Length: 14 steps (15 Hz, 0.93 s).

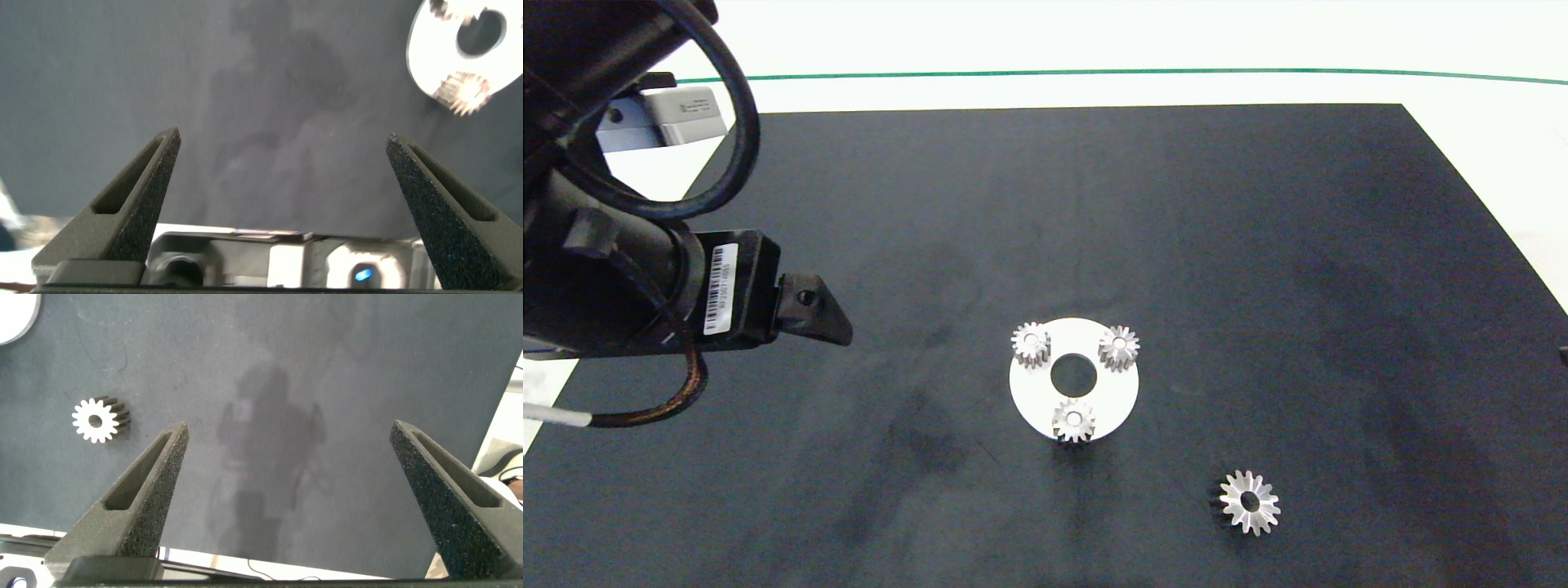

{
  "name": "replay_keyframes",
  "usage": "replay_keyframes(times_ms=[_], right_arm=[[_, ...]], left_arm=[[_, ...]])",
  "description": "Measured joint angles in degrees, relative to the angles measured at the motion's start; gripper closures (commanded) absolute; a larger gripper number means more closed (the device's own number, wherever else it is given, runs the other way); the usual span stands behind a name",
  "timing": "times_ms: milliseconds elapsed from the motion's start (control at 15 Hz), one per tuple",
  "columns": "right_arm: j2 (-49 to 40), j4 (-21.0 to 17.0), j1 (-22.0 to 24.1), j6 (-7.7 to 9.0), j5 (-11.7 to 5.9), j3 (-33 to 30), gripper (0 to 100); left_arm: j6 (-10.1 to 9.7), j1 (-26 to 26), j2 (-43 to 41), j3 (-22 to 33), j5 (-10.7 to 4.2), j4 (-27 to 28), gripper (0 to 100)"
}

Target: Remove an incorrectly installed larger gear and replace it with the correct smaller gear

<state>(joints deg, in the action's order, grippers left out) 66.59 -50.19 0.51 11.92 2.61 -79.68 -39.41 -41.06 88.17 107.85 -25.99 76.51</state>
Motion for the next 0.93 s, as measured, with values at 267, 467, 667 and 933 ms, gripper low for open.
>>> replay_keyframes(times_ms=[267,467,667,933], right_arm=[[0.0,0.0,-0.1,1.52,-0.22,0.7,0],[0.0,0.8,0.3,2.74,-0.07,1.2,0],[-0.2,1.3,0.3,2.93,-0.29,1.5,0],[-0.1,1.4,0.3,3.01,-0.77,2.0,0]], left_arm=[[-0.44,1.9,-5.1,-3.3,-1.9,-2.6,0],[1.16,2.3,-6.9,-4.0,-2.1,-3.8,0],[3.23,2.4,-8.0,-5.3,-2.1,-6.0,0],[5.9,2.3,-10.8,-7.4,-2.1,-6.7,0]])
